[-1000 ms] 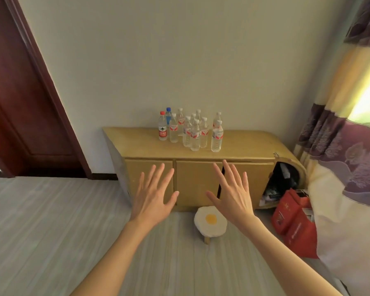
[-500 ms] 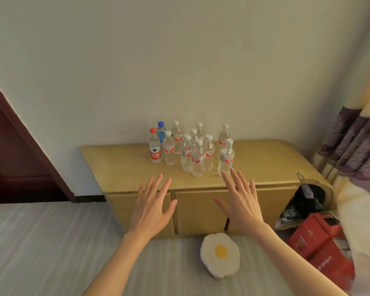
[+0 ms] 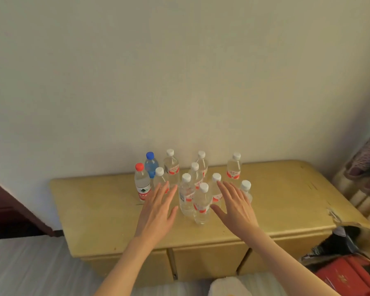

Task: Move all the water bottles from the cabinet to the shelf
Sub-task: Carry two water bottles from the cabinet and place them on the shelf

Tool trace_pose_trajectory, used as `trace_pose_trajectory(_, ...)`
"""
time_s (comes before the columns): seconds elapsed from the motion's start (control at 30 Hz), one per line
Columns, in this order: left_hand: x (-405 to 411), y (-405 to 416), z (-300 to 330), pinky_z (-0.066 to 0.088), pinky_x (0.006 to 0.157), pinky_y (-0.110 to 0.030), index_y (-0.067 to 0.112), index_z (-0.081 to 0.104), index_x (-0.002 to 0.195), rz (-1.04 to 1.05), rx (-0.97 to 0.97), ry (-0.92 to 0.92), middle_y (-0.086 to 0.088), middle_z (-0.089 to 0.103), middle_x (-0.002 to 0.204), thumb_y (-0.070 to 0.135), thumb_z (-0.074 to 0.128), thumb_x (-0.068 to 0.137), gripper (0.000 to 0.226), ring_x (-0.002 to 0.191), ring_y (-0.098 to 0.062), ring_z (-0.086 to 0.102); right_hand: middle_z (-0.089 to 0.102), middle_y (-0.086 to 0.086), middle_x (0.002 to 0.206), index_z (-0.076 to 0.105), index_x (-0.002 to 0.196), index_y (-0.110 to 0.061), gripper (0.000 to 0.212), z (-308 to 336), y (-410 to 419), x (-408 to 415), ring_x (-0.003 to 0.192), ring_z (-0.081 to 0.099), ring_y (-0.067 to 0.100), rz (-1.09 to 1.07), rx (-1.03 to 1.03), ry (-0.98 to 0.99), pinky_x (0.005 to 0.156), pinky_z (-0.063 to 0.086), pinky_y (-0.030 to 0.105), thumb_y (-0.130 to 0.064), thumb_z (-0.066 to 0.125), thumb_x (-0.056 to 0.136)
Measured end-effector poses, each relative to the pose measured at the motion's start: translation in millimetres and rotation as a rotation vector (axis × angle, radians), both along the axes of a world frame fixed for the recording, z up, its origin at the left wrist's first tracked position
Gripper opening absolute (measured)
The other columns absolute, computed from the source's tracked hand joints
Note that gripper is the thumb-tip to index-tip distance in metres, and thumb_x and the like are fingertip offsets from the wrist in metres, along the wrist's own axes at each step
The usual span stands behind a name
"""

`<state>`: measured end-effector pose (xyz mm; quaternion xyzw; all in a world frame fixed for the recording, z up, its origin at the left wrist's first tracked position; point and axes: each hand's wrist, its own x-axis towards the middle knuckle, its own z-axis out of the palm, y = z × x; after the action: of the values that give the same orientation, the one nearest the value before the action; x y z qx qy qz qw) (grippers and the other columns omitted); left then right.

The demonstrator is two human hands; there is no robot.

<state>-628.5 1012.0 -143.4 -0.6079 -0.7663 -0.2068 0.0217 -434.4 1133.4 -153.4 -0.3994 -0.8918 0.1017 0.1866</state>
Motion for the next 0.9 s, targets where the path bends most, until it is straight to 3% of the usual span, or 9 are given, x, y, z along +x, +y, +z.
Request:
trace_pose_trajectory(0.07,-11.9,26.2,-6.6,0.019,0.107,-0.039,0.018,0.033,0.137,-0.026,-0.003,-0.007,-0.009,0.035,0.144,0.025,0.055,0.087,0.056,0.135,-0.026,0.027,0.036,0.005,0.145,0.025,0.141,-0.018,0.066,-1.1,17.5,-14.8,0.134,0.032,0.025,-0.006,-0.037,0.003,0.106,0.030,0.040,-0.044,0.052,0.087)
trace_pose_trajectory(0.2,-32.7,74.2,-25.2,0.039,0.100,-0.045,0.016,0.039,0.134,-0.102,-0.047,-0.062,-0.013,0.044,0.138,0.017,0.061,0.082,0.056,0.126,-0.028,0.042,0.047,0.010,0.135,0.036,0.136,-0.012,0.058,-12.5,44.3,-41.8,0.123,0.043,0.030,-0.004,-0.116,0.015,0.092,0.043,0.040,-0.035,0.057,0.086)
trace_pose_trajectory(0.37,-58.8,122.9,-51.6,0.040,0.097,-0.042,0.012,0.039,0.133,-0.197,-0.117,-0.132,-0.016,0.045,0.136,0.013,0.060,0.083,0.054,0.123,-0.032,0.044,0.048,0.004,0.129,0.036,0.135,-0.017,0.056,-35.4,63.1,-69.9,0.119,0.045,0.023,-0.070,-0.228,-0.032,0.086,0.045,0.034,-0.040,0.054,0.087)
trace_pose_trajectory(0.5,-74.3,149.7,-62.3,0.044,0.086,-0.036,0.016,0.037,0.134,-0.309,-0.213,-0.192,-0.008,0.050,0.125,0.019,0.055,0.087,0.050,0.111,-0.027,0.050,0.053,0.003,0.119,0.045,0.128,-0.016,0.050,-48.4,66.9,-85.4,0.110,0.050,0.023,-0.141,-0.284,-0.050,0.080,0.046,0.034,-0.040,0.057,0.085)
trace_pose_trajectory(0.63,-83.7,162.2,-67.9,0.048,0.067,-0.035,0.013,0.050,0.117,-0.367,-0.189,-0.262,-0.009,0.058,0.103,0.020,0.065,0.080,0.040,0.092,-0.027,0.057,0.061,0.011,0.101,0.056,0.115,-0.009,0.041,-54.5,64.4,-96.3,0.091,0.058,0.032,-0.207,-0.283,0.019,0.071,0.046,0.036,-0.027,0.066,0.080)
trace_pose_trajectory(0.7,-86.3,164.9,-70.7,0.050,0.066,-0.035,0.013,0.053,0.113,-0.384,-0.173,-0.297,-0.008,0.059,0.101,0.021,0.068,0.078,0.039,0.090,-0.026,0.057,0.061,0.010,0.099,0.056,0.115,-0.009,0.041,-57.1,59.9,-97.3,0.088,0.058,0.032,-0.240,-0.282,0.042,0.072,0.047,0.036,-0.026,0.066,0.079)
trace_pose_trajectory(0.9,-85.9,164.9,-65.9,0.041,0.075,-0.028,0.012,0.054,0.109,-0.412,-0.162,-0.415,-0.004,0.056,0.097,0.017,0.071,0.075,0.038,0.092,-0.023,0.052,0.057,0.008,0.114,0.049,0.124,-0.011,0.044,-54.0,44.8,-97.3,0.104,0.050,0.025,-0.360,-0.311,0.109,0.087,0.038,0.031,-0.023,0.062,0.084)
